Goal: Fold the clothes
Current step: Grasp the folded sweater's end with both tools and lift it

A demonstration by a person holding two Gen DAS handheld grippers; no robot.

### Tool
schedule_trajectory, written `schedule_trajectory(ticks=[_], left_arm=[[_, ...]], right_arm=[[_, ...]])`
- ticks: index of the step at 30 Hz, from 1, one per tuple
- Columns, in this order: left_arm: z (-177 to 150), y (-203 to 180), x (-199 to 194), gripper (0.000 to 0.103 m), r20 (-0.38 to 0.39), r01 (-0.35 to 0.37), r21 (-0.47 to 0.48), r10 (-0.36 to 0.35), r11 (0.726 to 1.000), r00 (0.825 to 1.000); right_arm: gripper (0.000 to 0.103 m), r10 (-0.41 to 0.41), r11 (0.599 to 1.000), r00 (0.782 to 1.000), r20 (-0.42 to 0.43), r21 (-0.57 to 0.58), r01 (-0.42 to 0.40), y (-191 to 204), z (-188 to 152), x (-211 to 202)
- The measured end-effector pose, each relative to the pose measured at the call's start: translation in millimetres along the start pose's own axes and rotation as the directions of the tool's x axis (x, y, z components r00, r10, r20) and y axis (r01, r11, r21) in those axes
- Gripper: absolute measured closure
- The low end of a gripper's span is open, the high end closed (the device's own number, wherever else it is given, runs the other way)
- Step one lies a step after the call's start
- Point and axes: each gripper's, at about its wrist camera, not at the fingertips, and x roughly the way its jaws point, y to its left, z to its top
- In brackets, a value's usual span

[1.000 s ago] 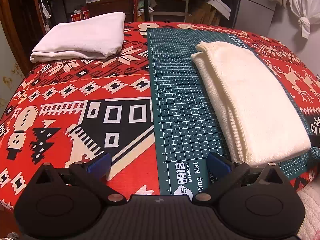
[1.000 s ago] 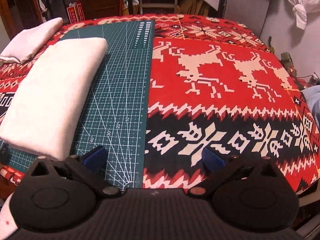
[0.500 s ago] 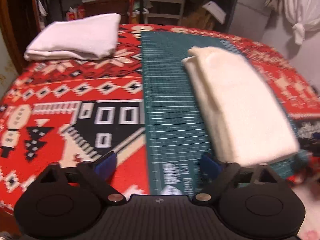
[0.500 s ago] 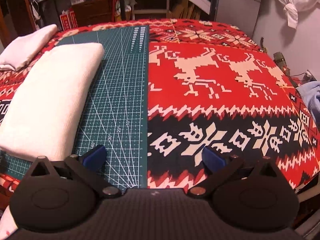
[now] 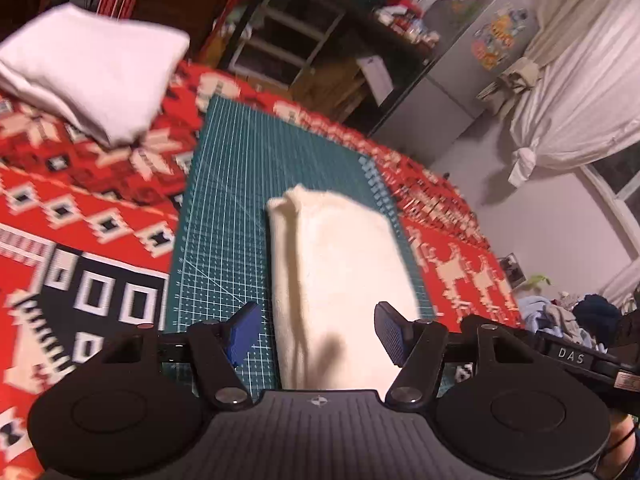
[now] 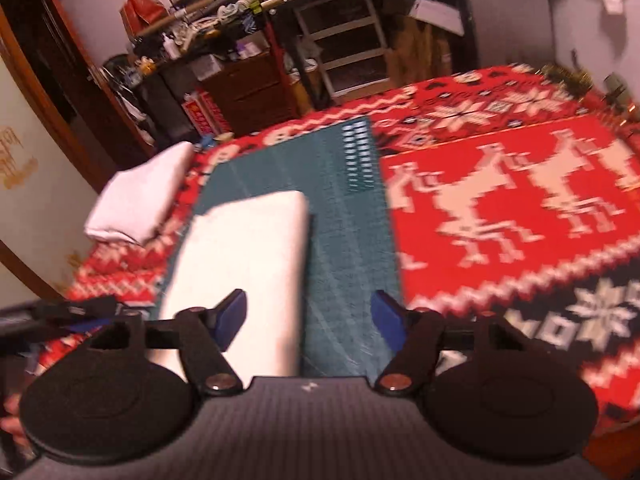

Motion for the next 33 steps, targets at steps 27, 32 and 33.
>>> schedule_trajectory(ticks=[27, 32, 33], left_arm=[[19.7, 40.3, 16.5, 0.078, -0.016, 0.144, -0.19, -0.15, 0.971, 0.989], [35.1, 42.7, -10.7, 0.078, 0.026, 0.1, -0.175, -0.097, 0.98, 0.995], [37.8, 44.7, -15.4, 0.078, 0.037, 0.092, -0.178, -0.087, 0.98, 0.995]], right_arm=[[0.078, 0.108, 0.984, 0.99, -0.089, 0.151, -0.094, 19.4, 16.5, 85.5], [0.078, 0.15, 0.981, 0.985, -0.084, 0.133, -0.138, 39.8, 28.1, 82.3], [0.078, 0.159, 0.981, 0.984, -0.085, 0.127, -0.148, 45.2, 31.6, 84.4]])
